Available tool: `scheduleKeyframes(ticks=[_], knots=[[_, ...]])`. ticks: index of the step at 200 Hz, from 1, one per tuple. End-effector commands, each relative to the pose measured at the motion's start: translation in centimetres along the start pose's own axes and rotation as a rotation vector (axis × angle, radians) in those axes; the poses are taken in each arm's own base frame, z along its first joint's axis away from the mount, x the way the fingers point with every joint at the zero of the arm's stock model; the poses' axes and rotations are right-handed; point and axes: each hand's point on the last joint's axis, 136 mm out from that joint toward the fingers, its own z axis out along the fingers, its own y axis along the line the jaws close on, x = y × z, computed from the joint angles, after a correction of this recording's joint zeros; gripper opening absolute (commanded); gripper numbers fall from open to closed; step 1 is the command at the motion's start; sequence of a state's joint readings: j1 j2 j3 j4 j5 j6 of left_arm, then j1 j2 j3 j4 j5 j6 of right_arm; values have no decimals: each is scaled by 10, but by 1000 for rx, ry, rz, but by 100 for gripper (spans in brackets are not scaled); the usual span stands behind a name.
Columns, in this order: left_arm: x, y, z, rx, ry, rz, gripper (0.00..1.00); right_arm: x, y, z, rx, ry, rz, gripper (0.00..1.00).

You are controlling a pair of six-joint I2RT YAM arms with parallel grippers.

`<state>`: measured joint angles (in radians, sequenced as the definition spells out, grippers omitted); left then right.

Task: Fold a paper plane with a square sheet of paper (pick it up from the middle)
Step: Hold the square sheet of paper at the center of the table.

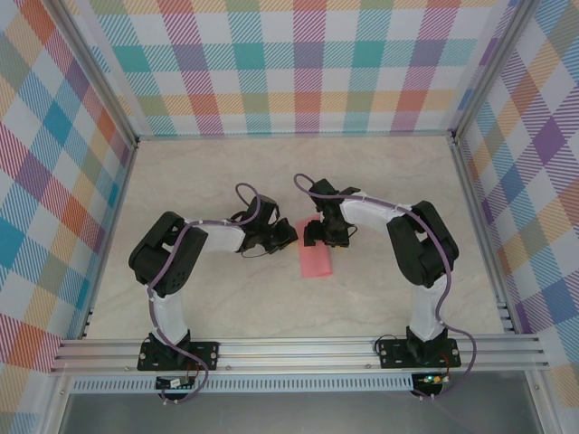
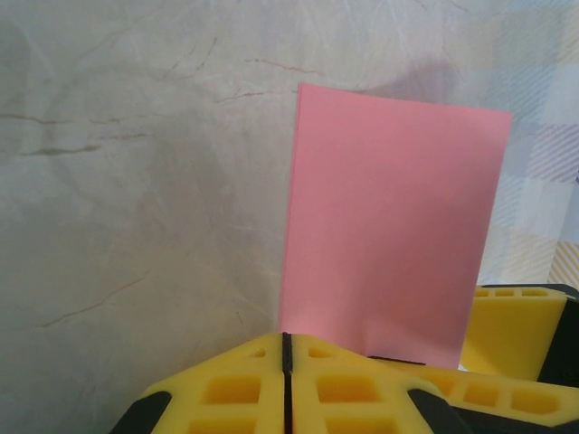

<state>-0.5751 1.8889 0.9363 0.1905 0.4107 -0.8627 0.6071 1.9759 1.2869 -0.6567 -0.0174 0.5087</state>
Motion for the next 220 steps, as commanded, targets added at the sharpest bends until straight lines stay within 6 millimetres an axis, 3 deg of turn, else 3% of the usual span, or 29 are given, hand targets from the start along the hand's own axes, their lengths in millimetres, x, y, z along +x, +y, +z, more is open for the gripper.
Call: scheduleKeyframes(ticks=[1,62,131,162,184,220], knots=[[4,-20,5,46,22,51,7,34,-17,81,29,139,0,75],[4,-23,8,63,36,53,4,36,-19,84,33,146,1,74],[9,-10,17,14,63,34,1,37,-19,84,31,149,2,74],[12,6,15,-63,67,24,0,34,-17,80,25,140,2,74],[16,20,13,-120,73,15,0,26,-5,63,-29,110,5,74],[20,33,9,-169,68,4,0,2,16,18,-130,3,-9,75]])
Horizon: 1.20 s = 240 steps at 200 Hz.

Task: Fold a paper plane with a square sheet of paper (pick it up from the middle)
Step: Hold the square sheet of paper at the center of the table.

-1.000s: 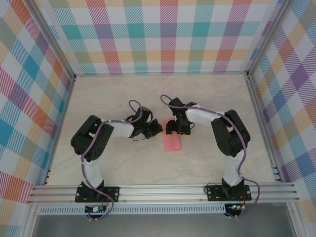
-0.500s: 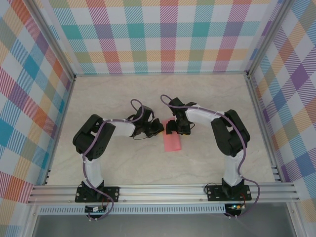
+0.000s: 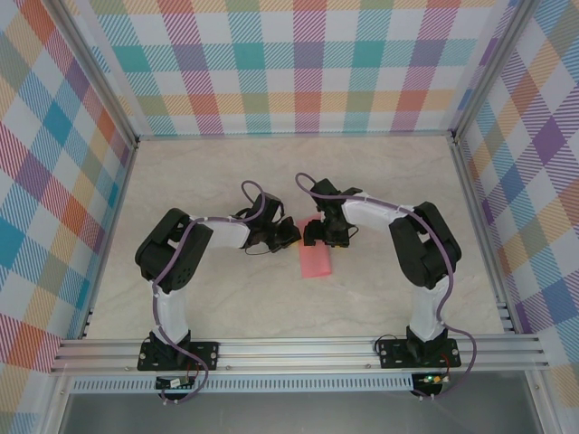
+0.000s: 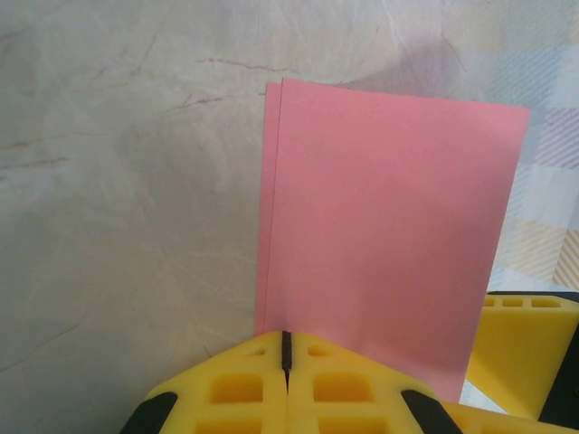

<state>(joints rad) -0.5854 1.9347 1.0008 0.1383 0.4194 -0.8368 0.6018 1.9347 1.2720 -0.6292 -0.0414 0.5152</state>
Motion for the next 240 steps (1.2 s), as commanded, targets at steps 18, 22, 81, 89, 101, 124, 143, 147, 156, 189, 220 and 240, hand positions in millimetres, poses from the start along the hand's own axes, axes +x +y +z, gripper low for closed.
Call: scheduleKeyframes(ticks=[18,22,81,89,101,124,143,147,156,189,220,240], knots=[[20,34,0,-143,39,-15,0,7,10,29,-87,44,-25,75],[20,34,0,-144,41,-14,0,8,9,31,-86,52,-26,75],[18,32,0,-148,42,-9,0,15,11,37,-111,89,-30,65],[18,33,0,-152,44,-8,0,16,11,38,-109,92,-31,64],[18,32,0,-150,42,-8,0,18,10,40,-105,99,-35,63],[15,22,-4,-126,37,2,0,21,5,48,-89,118,-30,62],[9,4,-8,-77,27,19,0,25,0,56,-70,135,-26,62],[8,0,-9,-67,23,24,0,25,-2,58,-64,139,-24,62],[4,-9,-13,-44,11,32,0,26,-4,62,-56,145,-24,62],[-5,-26,-25,-11,-40,55,1,30,-8,71,-43,158,-24,62],[-7,-23,-27,-22,-64,54,1,31,-9,74,-47,158,-29,62],[-9,-22,-27,-25,-75,55,1,32,-9,76,-49,161,-37,63]])
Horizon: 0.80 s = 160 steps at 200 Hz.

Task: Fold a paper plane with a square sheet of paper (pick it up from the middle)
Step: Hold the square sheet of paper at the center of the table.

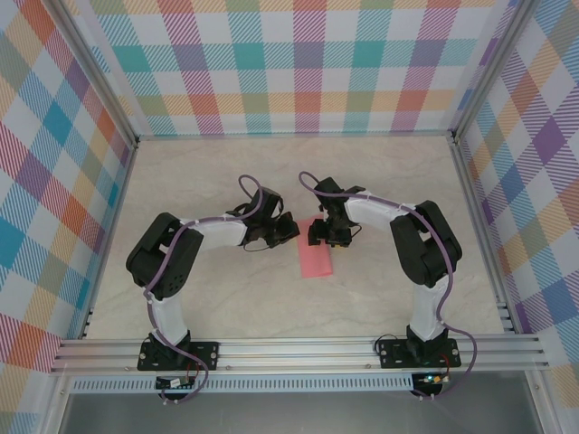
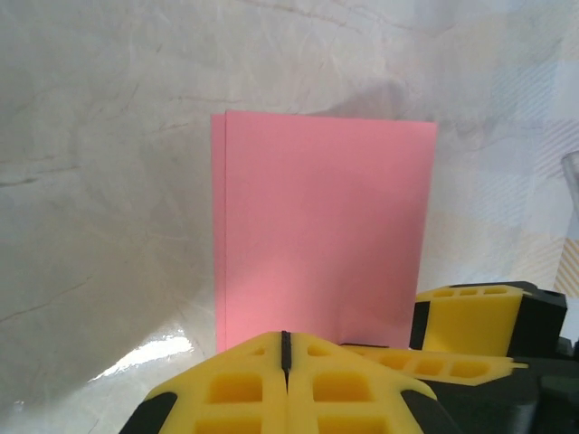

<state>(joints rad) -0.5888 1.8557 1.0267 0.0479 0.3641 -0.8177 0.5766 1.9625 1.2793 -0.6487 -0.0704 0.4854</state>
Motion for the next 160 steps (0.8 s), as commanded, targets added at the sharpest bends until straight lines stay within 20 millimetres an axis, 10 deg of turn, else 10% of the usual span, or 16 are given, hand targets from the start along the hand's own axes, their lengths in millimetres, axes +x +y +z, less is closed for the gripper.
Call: scheduleKeyframes(ticks=[1,160], knots=[[-1,-6,-6,-5,-25,28,1,27,-1,70,-47,117,-40,63],[15,-3,15,11,75,20,0,29,-4,81,-40,138,-70,65]])
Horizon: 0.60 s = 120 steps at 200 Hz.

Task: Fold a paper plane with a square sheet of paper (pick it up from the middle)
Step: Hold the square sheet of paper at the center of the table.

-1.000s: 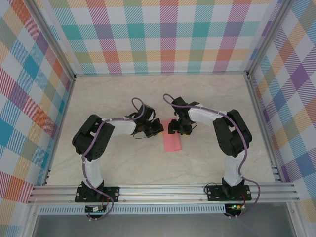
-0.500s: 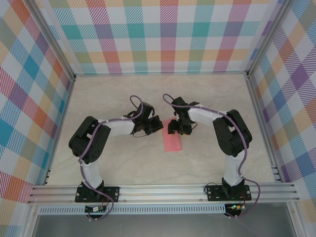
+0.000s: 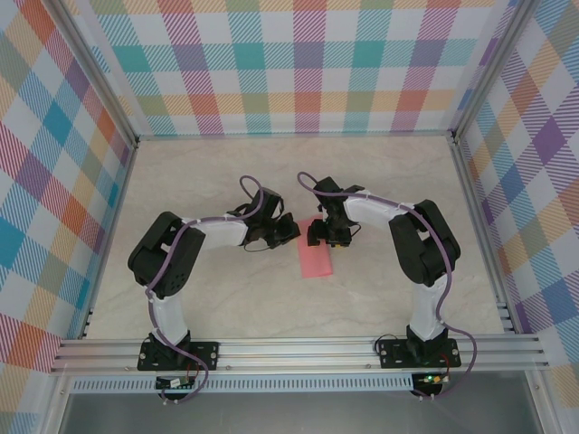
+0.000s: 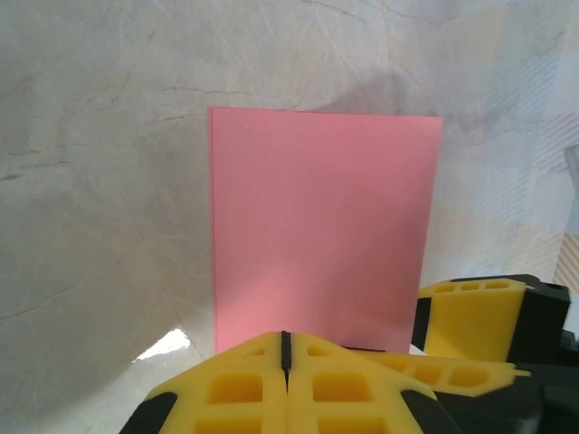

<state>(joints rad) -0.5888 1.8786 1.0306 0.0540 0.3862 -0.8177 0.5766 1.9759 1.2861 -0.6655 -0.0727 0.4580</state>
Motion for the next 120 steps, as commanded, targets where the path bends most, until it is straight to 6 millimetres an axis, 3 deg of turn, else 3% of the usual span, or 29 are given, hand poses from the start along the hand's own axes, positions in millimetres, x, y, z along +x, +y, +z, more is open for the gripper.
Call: scheduleKeyframes(ticks=[1,58,120], knots=[[11,-5,10,7,50,25,0,24,0,79,-50,116,-47,65],[17,1,17,-11,79,22,0,25,-2,82,-44,122,-44,65],[34,43,22,-163,115,-3,0,24,0,77,-49,113,-38,65]])
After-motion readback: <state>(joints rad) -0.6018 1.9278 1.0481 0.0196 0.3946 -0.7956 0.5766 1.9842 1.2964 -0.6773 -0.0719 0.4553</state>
